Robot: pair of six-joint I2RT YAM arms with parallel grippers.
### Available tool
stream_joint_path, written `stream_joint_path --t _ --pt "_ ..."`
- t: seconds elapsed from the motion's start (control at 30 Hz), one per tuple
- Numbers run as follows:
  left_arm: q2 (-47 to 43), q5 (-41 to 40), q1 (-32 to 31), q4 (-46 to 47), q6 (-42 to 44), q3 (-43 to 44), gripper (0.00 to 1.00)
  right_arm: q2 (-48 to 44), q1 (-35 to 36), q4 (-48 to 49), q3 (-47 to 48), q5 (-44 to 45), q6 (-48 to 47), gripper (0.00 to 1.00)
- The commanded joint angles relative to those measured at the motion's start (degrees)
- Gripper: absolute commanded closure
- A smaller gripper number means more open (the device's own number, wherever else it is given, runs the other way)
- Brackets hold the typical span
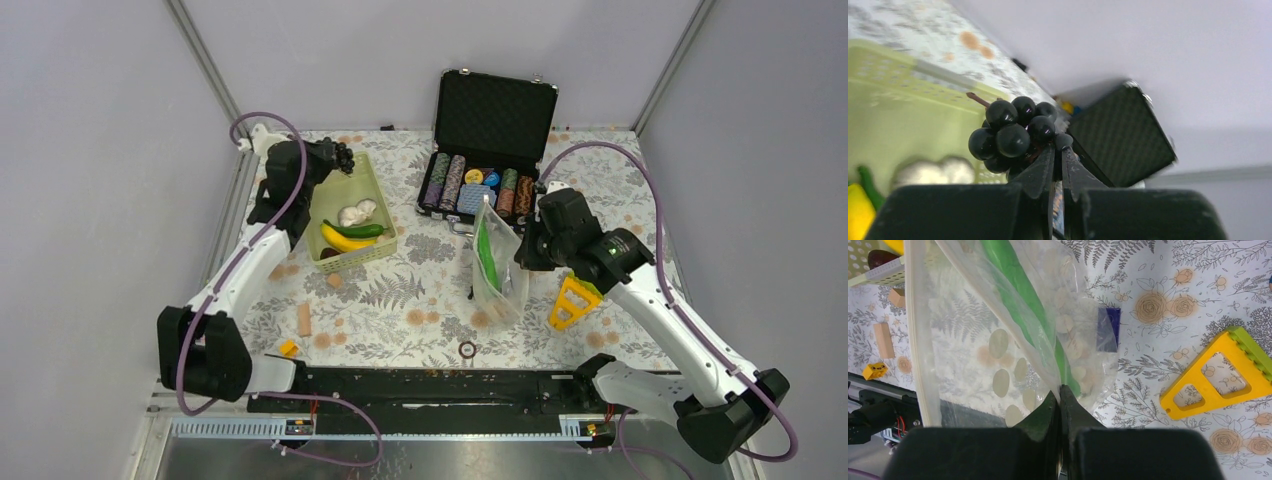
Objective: Place the food in the zip-top bag and seal the zipper
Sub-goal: Place the fake fruit in the zipper food storage bag.
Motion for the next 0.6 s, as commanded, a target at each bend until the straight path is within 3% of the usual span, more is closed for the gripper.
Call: stream_joint_path --t 0.0,0.13,0.3,0.57 --pt "-6.3 13.5 -4.9 10.1 11.8 1.2 1.00 1.4 -0.4 -3.3 4.0 -0.6 -1.9 1.00" --pt "-11.1 25.7 -10.3 12.7 17.6 2.3 1.00 1.8 -0.4 -4.7 5.1 -0.7 -2.9 1.00" --pt "-13.9 42.0 -17.9 18.6 16.9 2.5 1.00 1.5 -0.4 -5.2 5.7 -0.9 -3.3 1.00" --pt "-14.8 46.0 -32.0 15.7 22.8 5.2 1.00 0.6 -0.4 -5.2 6.5 -2.7 -2.3 1.00"
